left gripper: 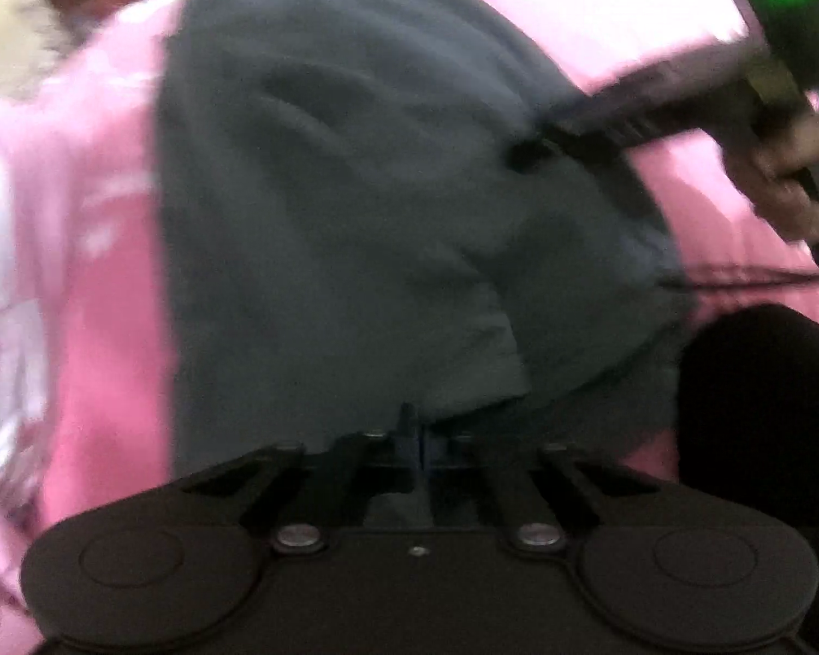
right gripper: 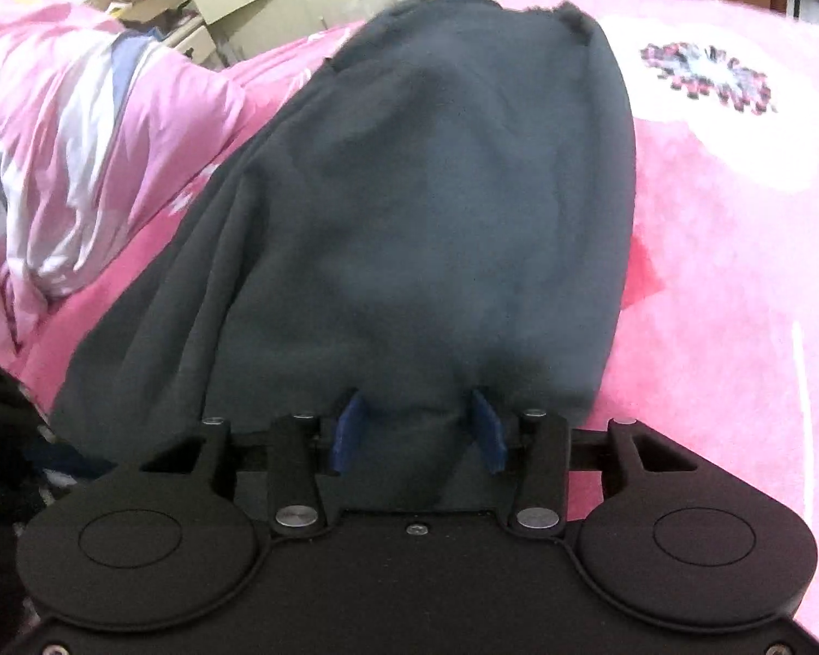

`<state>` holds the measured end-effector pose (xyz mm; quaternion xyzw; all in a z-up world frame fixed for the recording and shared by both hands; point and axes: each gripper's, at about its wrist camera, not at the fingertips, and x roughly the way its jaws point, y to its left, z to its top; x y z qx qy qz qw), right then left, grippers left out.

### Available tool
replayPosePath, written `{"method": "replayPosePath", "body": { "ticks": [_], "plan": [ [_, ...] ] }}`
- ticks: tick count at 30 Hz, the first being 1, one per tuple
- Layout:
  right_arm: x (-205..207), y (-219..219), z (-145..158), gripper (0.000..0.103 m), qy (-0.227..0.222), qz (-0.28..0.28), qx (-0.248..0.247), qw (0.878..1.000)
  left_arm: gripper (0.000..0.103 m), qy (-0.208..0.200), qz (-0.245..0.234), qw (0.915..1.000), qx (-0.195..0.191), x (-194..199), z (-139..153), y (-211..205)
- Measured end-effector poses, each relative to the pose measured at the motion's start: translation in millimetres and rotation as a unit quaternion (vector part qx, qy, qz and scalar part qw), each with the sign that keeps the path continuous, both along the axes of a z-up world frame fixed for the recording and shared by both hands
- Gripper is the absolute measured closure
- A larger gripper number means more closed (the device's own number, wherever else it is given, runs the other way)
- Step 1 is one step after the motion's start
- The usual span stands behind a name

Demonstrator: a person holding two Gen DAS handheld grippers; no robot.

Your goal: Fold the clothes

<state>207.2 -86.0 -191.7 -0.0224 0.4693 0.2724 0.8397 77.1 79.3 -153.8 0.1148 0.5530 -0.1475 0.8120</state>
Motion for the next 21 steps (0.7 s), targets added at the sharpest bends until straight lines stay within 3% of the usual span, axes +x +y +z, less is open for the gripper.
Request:
{"method": "replayPosePath", "body": {
  "ticks": [5,9,11,12,14,15,18,21],
  "plan": [
    [-19.2,-0.8,-4.8,0.053,-0.026,-0.024,0.001,0.999,0.102,-0.042,0.071,0.9963,-0.023,-7.4,26.1,48.6],
    [-34.7,-2.8,-7.2,0.051,-0.038,-0.029,0.014,0.999,0.101,-0.043,0.079,0.9959,-0.004,-10.1,11.6,63.9],
    [-41.3,1.7,-11.4,0.051,-0.045,-0.028,0.02,0.998,0.1,-0.032,0.094,0.9944,-0.035,-15.6,4.5,75.2],
    [-45.5,3.4,-11.3,0.051,-0.049,-0.024,0.021,0.998,0.097,-0.028,0.107,0.9929,-0.044,-20.2,1.6,82.5],
    [-53.3,5.8,-8.6,0.051,-0.052,-0.012,0.02,0.998,0.081,-0.016,0.144,0.9876,-0.062,-27.6,-2.5,95.1],
    [-55.9,6.4,-6.6,0.051,-0.048,-0.007,0.02,0.999,0.062,-0.009,0.163,0.9843,-0.067,-30.6,-3.6,100.6],
    [-61.2,8.8,2.4,0.051,-0.051,0.008,0.014,0.999,0.058,-0.008,0.19,0.9794,-0.067,-41.9,4.4,111.7],
    [-64.4,13.7,13.0,0.051,-0.041,0.037,0.007,0.998,0.059,-0.053,0.148,0.987,-0.032,-40.9,27.9,88.5]
  ]
}}
